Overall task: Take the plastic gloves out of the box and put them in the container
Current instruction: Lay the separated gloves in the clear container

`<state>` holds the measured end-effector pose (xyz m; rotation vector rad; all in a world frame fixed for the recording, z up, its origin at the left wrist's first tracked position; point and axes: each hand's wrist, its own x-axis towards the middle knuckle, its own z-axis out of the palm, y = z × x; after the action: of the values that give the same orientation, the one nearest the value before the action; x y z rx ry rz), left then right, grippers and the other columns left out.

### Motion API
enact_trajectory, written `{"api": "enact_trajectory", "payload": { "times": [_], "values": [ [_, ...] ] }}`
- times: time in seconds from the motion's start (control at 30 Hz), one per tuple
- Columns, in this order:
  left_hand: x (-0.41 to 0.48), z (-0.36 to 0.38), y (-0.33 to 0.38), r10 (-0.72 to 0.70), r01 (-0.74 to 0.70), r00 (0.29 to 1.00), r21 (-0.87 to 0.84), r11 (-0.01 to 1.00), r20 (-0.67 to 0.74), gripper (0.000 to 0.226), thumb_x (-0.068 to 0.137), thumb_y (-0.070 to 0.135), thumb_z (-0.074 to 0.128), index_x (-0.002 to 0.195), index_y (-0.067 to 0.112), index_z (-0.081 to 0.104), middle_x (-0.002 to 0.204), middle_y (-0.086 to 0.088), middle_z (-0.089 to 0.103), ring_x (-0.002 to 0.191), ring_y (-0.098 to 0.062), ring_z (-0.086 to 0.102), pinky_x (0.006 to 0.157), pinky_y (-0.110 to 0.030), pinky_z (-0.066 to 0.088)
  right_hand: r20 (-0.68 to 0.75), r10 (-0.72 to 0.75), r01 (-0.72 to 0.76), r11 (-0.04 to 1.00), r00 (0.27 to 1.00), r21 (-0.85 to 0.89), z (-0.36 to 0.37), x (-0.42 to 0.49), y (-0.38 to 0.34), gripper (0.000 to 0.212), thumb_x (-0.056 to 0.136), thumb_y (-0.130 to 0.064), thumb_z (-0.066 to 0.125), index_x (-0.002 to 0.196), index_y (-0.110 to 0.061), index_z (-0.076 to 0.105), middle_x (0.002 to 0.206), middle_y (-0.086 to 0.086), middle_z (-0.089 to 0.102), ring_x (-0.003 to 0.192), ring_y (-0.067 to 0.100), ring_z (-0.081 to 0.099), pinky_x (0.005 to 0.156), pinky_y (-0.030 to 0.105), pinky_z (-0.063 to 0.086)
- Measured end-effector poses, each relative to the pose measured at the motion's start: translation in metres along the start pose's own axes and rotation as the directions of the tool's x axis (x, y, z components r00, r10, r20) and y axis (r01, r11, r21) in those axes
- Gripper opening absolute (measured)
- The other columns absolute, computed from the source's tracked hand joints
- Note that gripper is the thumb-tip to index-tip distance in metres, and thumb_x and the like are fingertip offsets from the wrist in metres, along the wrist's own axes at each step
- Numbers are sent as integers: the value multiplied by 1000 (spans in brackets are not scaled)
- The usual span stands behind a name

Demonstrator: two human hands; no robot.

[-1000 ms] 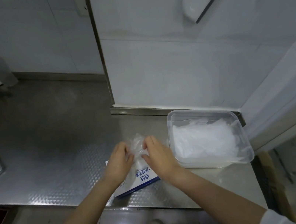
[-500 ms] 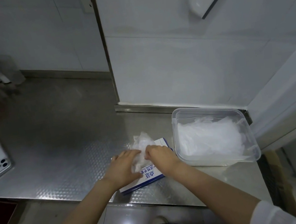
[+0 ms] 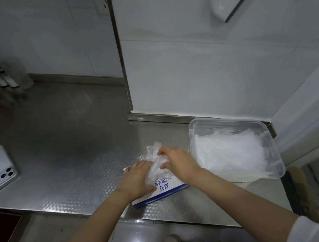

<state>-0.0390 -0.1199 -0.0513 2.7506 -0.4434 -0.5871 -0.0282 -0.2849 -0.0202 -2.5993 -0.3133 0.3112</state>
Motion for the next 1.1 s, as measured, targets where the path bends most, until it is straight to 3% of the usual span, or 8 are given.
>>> {"api": "enact_trajectory", "payload": {
  "times": [0.23,0.43,0.57,0.67,0.77,0.83,0.93,1.1],
  "values": [
    [3,-3,-1,14,-13,1000,-43,999,15,77,80,39,69,144,25,28,150,4,33,137,-15,29,112,-31,23,25,39,-40,998,999,45,-14,3,4,14,92,-17,56,97,-8,66,99,5,69,91,19,62,71,22,37],
    [11,-6,4,32,-31,999,-78,996,5,77,82,32,70,145,24,29,152,3,31,139,-15,28,111,-25,22,-31,72,-74,996,997,-54,-16,4,14,23,99,-20,46,105,-7,64,103,13,68,95,28,62,70,28,38],
    [16,-6,4,31,-30,999,-76,997,9,79,82,31,71,147,23,27,154,2,27,141,-16,25,112,-24,18,-113,119,-135,979,986,-153,-19,5,15,21,97,-4,40,109,-5,57,102,15,66,91,32,60,65,28,34],
    [18,-3,2,16,-15,1000,-102,995,12,80,81,30,71,147,20,26,154,1,26,142,-17,23,112,-23,16,-203,-30,7,994,979,-113,-29,-1,10,15,98,-10,41,104,-9,54,103,8,60,90,23,53,68,29,34],
    [20,-2,3,18,-18,1000,-124,992,0,78,78,28,73,144,21,32,151,0,32,139,-16,28,112,-25,20,-61,-250,241,962,966,-124,-24,-13,3,20,98,-19,46,112,-12,59,113,4,59,102,19,53,81,27,39],
    [20,-1,4,23,-24,1000,-137,990,-7,76,78,27,74,143,20,34,150,1,35,138,-16,29,113,-25,20,76,-280,290,925,957,-244,-9,-14,4,28,95,-23,52,121,-13,58,122,3,58,112,19,49,92,29,37],
    [19,-1,4,25,-25,1000,-123,992,-6,78,81,27,71,146,16,28,153,0,29,141,-16,24,113,-23,15,130,-207,240,907,970,-346,4,-10,6,33,92,-24,57,123,-14,55,125,4,54,116,20,45,94,31,35],
    [18,0,3,22,-22,1000,-119,993,-4,80,83,28,70,148,18,24,155,1,25,142,-15,21,112,-22,13,57,-154,164,904,986,-396,3,-4,8,16,96,-10,46,108,-10,58,111,8,56,105,25,53,77,32,40]
  ]
}}
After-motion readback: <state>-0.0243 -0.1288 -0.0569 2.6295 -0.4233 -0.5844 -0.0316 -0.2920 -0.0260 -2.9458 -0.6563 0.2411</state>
